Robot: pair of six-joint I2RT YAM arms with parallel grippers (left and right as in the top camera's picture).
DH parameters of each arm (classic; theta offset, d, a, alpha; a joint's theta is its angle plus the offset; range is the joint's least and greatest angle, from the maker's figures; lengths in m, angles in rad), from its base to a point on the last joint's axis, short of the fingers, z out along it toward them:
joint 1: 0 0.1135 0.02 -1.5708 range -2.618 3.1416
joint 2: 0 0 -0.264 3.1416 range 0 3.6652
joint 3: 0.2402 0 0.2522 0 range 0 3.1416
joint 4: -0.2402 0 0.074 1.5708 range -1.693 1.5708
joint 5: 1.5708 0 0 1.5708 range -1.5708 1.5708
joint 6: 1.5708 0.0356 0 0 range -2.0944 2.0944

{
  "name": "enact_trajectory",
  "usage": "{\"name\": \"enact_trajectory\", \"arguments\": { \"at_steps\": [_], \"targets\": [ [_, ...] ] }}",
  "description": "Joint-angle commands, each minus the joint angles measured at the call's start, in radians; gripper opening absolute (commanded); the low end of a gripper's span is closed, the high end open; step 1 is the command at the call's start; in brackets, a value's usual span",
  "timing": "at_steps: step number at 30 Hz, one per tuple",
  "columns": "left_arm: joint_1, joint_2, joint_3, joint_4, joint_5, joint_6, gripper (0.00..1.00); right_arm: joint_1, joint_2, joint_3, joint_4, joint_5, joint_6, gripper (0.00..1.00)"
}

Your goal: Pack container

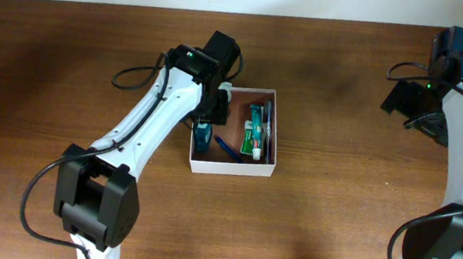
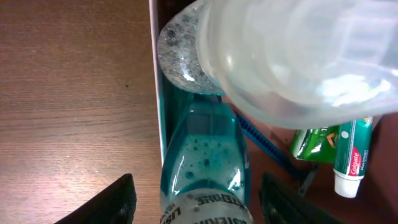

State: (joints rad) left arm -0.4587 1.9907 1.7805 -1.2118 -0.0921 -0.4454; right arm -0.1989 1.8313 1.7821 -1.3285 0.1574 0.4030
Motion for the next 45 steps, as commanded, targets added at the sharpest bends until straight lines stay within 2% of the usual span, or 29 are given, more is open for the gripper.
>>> {"name": "enact_trajectory", "arguments": {
  "at_steps": [1,8,14,17,22,23,24,30,45],
  "targets": [
    [0.002,-0.032,0.026,0.001,0.024,0.024,0.64,-0.005,-0.007,0.008,0.0,0.013,-0.006,0.98],
    [0.01,-0.057,0.097,-0.01,0.024,0.059,0.64,-0.005,-0.007,0.008,0.0,0.013,-0.006,0.98],
    [0.036,-0.145,0.166,-0.031,0.004,0.086,0.65,-0.005,-0.007,0.008,0.0,0.013,-0.006,0.99],
    [0.071,-0.204,0.167,-0.037,-0.04,0.1,0.65,-0.005,-0.007,0.008,0.0,0.013,-0.006,0.98],
    [0.164,-0.291,0.167,-0.093,-0.215,0.099,0.73,-0.005,-0.007,0.008,0.0,0.013,-0.006,0.98],
    [0.183,-0.304,0.167,-0.105,-0.232,0.099,0.98,-0.005,-0.007,0.008,0.0,0.013,-0.006,0.98],
    [0.205,-0.315,0.167,-0.113,-0.238,0.099,0.99,-0.005,-0.007,0.008,0.0,0.013,-0.006,0.98],
    [0.278,-0.33,0.167,-0.118,-0.238,0.099,0.99,-0.005,-0.007,0.008,0.0,0.013,-0.006,0.98],
    [0.283,-0.33,0.167,-0.118,-0.238,0.099,0.99,-0.005,-0.007,0.008,0.0,0.013,-0.006,0.98]
  ]
}}
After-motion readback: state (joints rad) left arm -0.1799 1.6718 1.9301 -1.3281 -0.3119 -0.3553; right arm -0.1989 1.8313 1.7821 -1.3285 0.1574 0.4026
